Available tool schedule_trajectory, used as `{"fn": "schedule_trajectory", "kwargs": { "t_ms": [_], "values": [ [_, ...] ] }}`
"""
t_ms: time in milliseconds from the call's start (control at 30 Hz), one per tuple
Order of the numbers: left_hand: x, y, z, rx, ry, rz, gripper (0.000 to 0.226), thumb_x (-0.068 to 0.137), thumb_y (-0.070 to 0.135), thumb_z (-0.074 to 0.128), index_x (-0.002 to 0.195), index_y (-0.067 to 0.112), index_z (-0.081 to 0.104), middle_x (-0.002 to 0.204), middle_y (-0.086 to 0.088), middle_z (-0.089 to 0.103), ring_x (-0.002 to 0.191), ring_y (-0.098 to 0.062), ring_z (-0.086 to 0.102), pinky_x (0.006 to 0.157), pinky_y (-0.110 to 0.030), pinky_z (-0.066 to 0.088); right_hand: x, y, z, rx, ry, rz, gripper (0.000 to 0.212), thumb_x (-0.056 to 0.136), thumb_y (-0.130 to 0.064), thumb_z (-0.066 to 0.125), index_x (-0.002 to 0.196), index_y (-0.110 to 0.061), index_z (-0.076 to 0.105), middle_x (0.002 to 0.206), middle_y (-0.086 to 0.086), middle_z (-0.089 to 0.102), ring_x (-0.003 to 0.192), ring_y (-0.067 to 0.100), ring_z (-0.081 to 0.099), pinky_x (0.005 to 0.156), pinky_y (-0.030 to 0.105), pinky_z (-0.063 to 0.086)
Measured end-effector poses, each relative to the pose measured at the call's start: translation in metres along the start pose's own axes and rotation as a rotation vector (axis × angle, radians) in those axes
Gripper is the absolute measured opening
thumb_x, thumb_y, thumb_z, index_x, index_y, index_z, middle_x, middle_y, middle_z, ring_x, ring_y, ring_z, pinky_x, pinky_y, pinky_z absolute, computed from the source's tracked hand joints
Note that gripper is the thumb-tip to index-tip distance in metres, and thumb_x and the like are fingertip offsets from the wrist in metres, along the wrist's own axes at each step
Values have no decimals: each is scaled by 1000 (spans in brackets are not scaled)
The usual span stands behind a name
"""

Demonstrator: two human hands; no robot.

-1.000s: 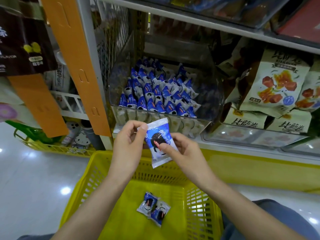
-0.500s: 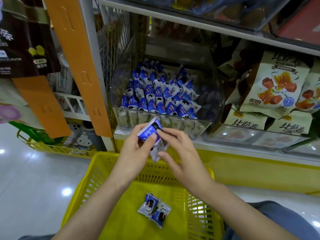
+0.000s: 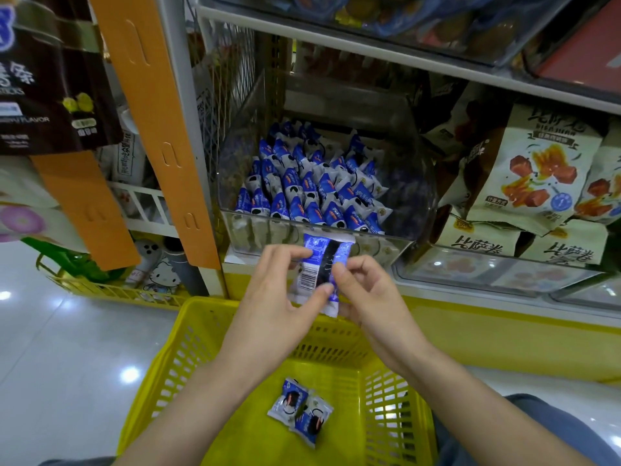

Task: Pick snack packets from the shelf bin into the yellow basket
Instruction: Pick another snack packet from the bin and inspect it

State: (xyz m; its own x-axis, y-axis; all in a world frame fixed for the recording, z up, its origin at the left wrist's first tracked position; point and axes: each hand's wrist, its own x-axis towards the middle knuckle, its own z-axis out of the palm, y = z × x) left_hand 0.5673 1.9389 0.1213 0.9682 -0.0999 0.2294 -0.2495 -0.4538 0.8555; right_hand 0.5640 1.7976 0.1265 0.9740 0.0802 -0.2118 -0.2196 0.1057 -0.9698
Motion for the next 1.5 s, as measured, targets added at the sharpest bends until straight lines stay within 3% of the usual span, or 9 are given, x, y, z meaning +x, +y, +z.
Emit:
{"fn": "schedule_trajectory", "kwargs": {
  "t_ms": [100,300,433,633,900,1033,1167,1267,1500],
  "values": [
    [-1,-2,0,9,-52,11,42,73,44,63,110,35,46,107,24,49,102,12,46,80,-2,37,0,-2,-2,86,-31,13,35,79,-36,56,95,-5,48,106,21,66,97,27,65,81,40,53],
    [-3,-6,-2,-15,-180,-20,35,90,16,50,118,36,44,112,15,59,95,2,58,85,-30,51,1,-1,-1,53,-13,-22,34,81,-20,61,109,-7,49,104,12,68,84,14,68,65,23,54],
    [-5,-7,-4,66,-158,21,31,94,21,46,122,32,43,116,9,59,99,-4,59,83,-34,51,0,0,1,-46,-29,-75,39,80,-22,62,116,-12,51,108,8,67,91,15,67,66,23,54],
    [-3,-3,-9,228,-69,136,18,93,25,46,104,16,57,81,2,64,71,-12,59,58,-31,46,-2,4,2,-181,-58,-150,39,73,-30,66,108,-19,55,107,1,65,97,15,64,69,22,54],
    [3,-5,-7,-12,2,-49,19,94,14,46,82,25,55,53,14,54,49,0,48,44,-11,31,0,8,3,-307,-65,-207,46,69,-39,70,110,-32,51,109,-20,62,106,-1,57,87,22,50],
    [6,-5,-8,-138,-22,-127,24,95,15,46,79,28,57,60,16,58,55,-2,49,49,-15,35,0,8,3,-270,-59,-221,45,75,-26,73,114,-30,51,111,-17,61,102,2,60,80,20,52],
    [6,0,-7,-236,-133,-154,23,93,11,48,98,30,60,94,5,66,80,-8,62,69,-21,48,2,8,2,-153,-2,-184,45,74,-36,64,116,-26,49,113,-6,61,100,6,63,78,22,53],
    [6,2,-8,-219,-187,-145,32,91,5,50,110,30,59,107,6,64,88,-7,63,72,-21,53,3,8,-1,-95,-15,-164,33,85,-23,58,117,-22,49,113,-3,62,100,5,63,73,19,53],
    [2,7,-8,-342,-178,-160,12,90,31,57,101,33,58,94,10,68,87,-2,62,77,-22,50,4,6,3,-293,55,-255,52,71,-36,66,117,-31,42,109,-13,57,94,-4,57,77,14,48]
  ]
}}
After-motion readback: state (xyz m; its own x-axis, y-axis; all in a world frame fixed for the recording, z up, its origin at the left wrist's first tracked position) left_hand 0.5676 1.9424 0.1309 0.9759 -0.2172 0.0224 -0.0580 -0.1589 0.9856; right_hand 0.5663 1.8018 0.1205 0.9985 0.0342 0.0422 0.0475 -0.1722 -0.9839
